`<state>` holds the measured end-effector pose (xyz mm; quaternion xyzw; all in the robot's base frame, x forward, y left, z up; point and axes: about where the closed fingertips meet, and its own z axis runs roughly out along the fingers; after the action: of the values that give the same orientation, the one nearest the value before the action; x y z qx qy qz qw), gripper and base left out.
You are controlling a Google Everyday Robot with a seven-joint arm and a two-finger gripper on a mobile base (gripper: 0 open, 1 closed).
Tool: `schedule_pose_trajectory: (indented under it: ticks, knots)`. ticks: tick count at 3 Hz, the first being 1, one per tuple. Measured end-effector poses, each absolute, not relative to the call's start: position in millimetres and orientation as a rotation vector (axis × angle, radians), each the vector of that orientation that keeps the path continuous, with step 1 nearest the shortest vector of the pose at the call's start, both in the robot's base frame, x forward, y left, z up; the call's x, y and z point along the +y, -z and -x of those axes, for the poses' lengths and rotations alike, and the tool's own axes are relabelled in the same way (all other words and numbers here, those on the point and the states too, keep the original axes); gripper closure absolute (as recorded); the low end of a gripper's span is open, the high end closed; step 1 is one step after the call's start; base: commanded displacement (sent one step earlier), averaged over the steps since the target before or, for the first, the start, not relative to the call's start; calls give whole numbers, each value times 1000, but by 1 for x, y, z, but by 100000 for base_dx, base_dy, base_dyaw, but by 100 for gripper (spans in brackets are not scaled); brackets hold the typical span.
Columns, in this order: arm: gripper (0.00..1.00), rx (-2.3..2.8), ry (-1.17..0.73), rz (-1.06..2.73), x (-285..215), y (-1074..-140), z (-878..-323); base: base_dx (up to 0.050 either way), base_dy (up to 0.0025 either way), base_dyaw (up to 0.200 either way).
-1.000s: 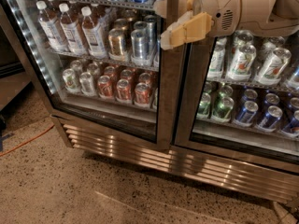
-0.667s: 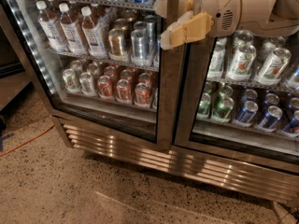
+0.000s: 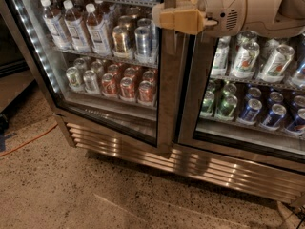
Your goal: Open left fridge door
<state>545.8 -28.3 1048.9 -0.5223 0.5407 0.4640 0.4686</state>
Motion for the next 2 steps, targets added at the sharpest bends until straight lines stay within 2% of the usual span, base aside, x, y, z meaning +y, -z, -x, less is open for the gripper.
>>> schedule_pose_trajectory:
  ticks: [2]
  knots:
    - [100, 1326, -1138, 1281, -28, -1049, -546, -4700, 2, -15]
